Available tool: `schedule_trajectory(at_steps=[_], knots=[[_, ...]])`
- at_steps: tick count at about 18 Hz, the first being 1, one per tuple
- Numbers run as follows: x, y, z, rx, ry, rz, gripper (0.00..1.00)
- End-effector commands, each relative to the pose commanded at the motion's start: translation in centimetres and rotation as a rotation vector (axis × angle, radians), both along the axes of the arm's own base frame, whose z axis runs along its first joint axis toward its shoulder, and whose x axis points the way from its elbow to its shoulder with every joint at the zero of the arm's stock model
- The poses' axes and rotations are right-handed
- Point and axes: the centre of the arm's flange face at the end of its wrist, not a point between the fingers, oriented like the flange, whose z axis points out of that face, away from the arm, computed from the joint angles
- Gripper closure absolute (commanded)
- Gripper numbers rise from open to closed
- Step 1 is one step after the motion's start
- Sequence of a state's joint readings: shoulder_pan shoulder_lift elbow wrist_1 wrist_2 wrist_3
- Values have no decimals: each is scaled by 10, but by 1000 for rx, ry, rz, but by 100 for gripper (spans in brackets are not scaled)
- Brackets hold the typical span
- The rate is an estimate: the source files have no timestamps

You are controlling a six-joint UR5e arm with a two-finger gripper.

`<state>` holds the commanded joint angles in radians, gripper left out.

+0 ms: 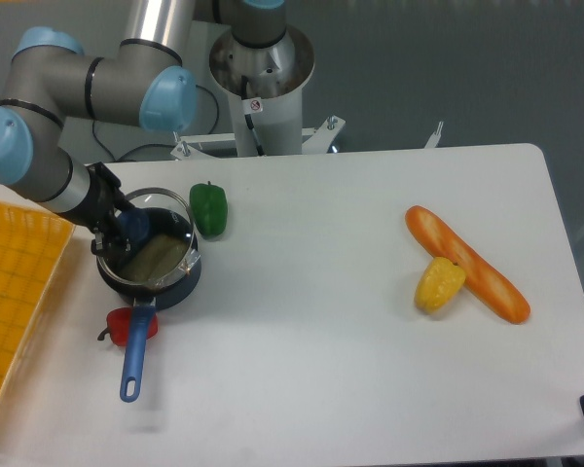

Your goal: Close the pot lid

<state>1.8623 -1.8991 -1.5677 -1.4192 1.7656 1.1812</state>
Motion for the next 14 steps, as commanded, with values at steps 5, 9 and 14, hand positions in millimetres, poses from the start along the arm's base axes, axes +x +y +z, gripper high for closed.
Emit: schedule_trajectory(at_steps=[5, 9, 14], knots=[[-2, 4, -3, 15, 15, -3, 37], [-6, 2, 0, 5, 57, -19, 37], [-7, 2, -1, 3, 65, -12, 37]])
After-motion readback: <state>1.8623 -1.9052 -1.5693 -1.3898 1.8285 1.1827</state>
